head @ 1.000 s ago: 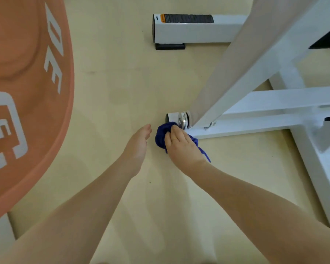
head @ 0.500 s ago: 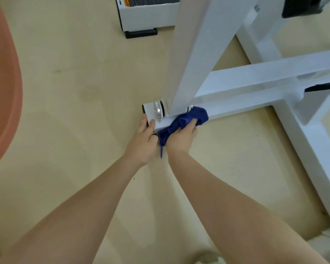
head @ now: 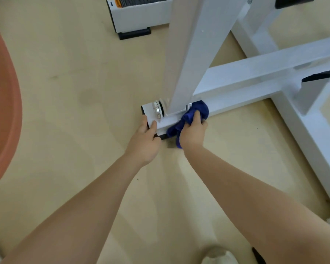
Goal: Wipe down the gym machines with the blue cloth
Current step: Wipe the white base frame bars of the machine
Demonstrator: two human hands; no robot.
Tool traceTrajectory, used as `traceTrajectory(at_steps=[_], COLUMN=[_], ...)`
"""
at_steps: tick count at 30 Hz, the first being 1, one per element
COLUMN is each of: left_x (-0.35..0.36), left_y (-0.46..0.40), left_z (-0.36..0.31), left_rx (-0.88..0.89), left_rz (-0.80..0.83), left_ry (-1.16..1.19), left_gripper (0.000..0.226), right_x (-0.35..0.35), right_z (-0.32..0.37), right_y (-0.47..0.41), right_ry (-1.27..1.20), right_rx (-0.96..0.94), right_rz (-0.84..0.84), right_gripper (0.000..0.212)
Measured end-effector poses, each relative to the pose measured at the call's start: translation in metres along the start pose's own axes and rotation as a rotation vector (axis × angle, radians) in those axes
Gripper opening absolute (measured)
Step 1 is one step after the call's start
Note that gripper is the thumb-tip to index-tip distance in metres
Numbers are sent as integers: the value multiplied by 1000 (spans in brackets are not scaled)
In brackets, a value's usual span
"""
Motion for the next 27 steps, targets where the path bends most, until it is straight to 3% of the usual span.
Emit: traceTrajectory(at_steps=[4,10,15,19,22,24,27], left_x=[2,3,-1,-5,-3,-2,0], left_y=[3,2,5,5,4,4,9], left_z=[-9,-11,-8,-9,-10,-12,-22], left_rx=[-85,-78,-48,-53,-75,-106,-153], left_rz=[32,34,47,91,90,70,30], left_ry=[-208,-325,-418,-520,-516,-475,-509], left_gripper=[66,72,78,79,78,76,74], right_x=[-10,-26,-33,-75,-81,-70,-60], right_z=[-4,0,1,-3,-1,1,12], right_y=[-17,-29,-26,-70,-76,-59,-35], right_ry=[185,222,488,656,686,796,963], right_rx=[-30,-7,-267,-85,22,-77,-371], right_rz=[136,68,206,128,116,167,310], right_gripper=[45,50,30,48,48,47,44])
Point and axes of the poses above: each hand's wrist, its own y-axis away from the middle knuckle, its own x-axis out of the palm, z = x × y, the point moved 4 cm from there along -y, towards the middle knuckle
